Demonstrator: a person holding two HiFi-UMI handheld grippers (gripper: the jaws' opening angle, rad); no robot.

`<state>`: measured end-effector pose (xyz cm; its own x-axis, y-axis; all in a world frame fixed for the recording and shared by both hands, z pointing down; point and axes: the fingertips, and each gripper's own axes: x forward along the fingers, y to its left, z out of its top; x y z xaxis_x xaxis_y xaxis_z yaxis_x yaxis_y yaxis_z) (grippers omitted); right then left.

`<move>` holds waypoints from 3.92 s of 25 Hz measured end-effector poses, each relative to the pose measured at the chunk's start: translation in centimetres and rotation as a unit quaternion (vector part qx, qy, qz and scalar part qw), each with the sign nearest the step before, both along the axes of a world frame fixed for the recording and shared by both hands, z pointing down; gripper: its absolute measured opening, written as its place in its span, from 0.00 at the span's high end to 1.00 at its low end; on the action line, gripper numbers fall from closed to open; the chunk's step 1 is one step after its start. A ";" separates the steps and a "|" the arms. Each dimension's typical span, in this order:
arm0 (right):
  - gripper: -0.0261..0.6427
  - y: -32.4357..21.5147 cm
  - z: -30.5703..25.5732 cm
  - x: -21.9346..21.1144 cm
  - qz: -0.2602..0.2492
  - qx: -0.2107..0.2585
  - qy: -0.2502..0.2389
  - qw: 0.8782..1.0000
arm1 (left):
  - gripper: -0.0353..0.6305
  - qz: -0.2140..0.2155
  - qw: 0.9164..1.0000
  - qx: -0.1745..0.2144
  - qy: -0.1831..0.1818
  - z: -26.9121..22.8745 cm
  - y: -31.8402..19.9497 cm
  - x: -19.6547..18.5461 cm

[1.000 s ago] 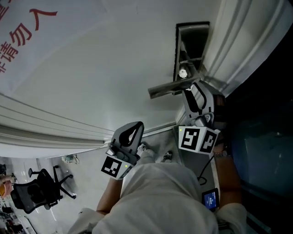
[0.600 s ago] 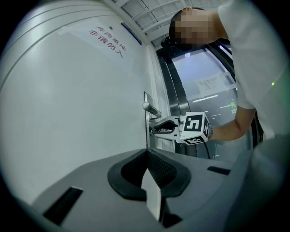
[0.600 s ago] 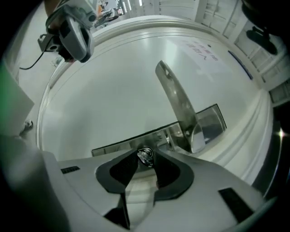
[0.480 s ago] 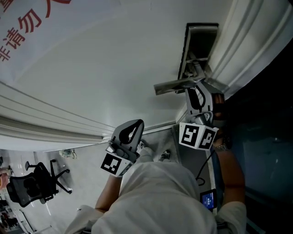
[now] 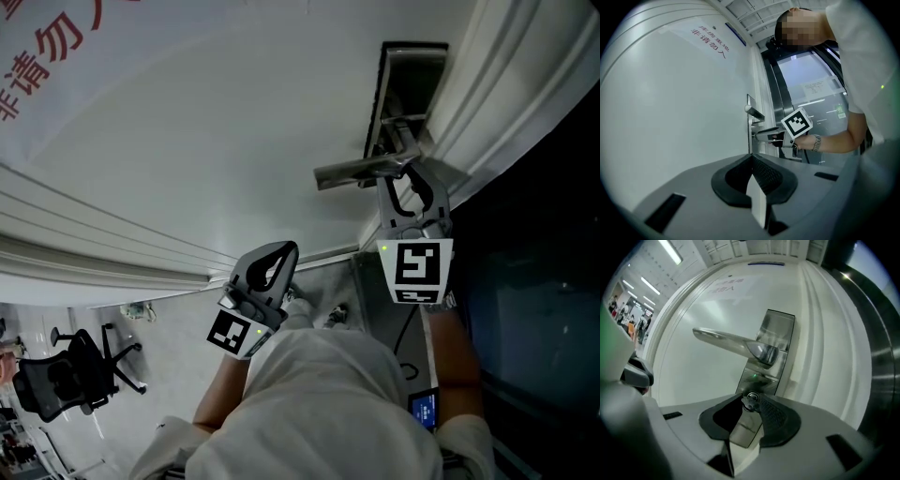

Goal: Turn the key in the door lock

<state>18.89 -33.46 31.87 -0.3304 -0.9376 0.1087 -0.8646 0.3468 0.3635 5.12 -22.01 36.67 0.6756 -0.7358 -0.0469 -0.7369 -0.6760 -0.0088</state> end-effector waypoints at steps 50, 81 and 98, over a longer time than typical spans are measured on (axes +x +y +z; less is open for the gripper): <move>0.68 0.7 0.8 0.6 0.060 0.004 0.136 0.989 | 0.94 -0.016 1.000 -0.004 0.002 0.6 0.6 -0.7; 0.94 -0.2 0.2 1.6 -0.039 -0.198 -0.492 0.847 | 0.94 -0.017 1.000 -0.002 0.002 0.6 0.6 -0.7; 0.70 1.2 -0.1 1.3 -0.076 -0.127 -0.274 0.950 | 0.94 -0.013 1.000 -0.002 0.007 0.6 1.4 -1.2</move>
<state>20.19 -32.27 31.73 -0.5315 -0.8414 0.0979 -0.8332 0.4986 -0.2392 3.93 -20.59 37.23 0.6560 -0.7528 -0.0542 -0.7537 -0.6572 0.0042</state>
